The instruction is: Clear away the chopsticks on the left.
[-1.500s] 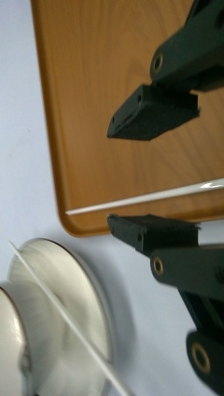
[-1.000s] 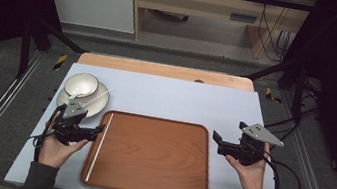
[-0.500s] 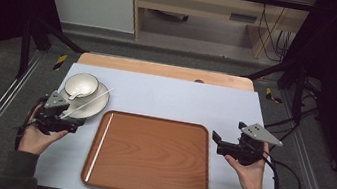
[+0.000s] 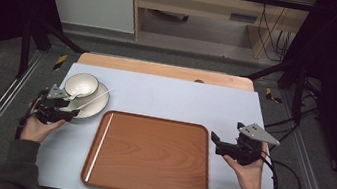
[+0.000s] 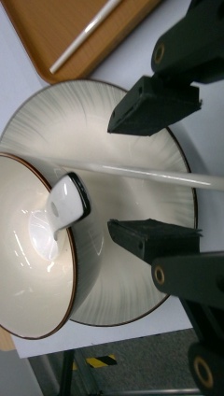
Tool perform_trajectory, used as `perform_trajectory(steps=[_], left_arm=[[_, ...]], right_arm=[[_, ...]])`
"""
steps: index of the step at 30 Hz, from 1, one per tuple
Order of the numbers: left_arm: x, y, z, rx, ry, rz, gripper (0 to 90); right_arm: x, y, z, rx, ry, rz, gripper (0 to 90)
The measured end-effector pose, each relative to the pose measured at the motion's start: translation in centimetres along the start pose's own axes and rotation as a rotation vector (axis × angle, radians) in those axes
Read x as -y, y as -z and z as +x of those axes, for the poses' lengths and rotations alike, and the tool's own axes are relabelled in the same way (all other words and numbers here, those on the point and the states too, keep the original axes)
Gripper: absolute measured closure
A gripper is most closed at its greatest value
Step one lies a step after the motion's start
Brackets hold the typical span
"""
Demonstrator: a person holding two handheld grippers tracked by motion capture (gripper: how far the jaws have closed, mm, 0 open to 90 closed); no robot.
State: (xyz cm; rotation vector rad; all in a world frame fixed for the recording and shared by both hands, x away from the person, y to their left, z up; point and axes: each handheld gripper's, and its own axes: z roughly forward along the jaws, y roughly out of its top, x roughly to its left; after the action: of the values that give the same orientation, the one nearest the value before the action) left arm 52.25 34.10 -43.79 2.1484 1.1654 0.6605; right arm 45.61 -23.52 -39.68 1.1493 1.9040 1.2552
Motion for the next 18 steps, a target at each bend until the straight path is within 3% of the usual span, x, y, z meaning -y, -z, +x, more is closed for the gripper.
perform_trajectory(steps=[5, 18], left_arm=[[-0.1, -0.6, 0.2, 0.008, 0.003, -0.003, 62.4], [-0.2, -1.7, -0.1, 0.029, -0.018, 0.018, 79.3]], right_arm=[[0.1, -0.1, 0.0, -0.001, 0.004, 0.003, 4.0], [0.1, -0.2, 0.0, 0.001, 0.004, 0.007, 4.0]])
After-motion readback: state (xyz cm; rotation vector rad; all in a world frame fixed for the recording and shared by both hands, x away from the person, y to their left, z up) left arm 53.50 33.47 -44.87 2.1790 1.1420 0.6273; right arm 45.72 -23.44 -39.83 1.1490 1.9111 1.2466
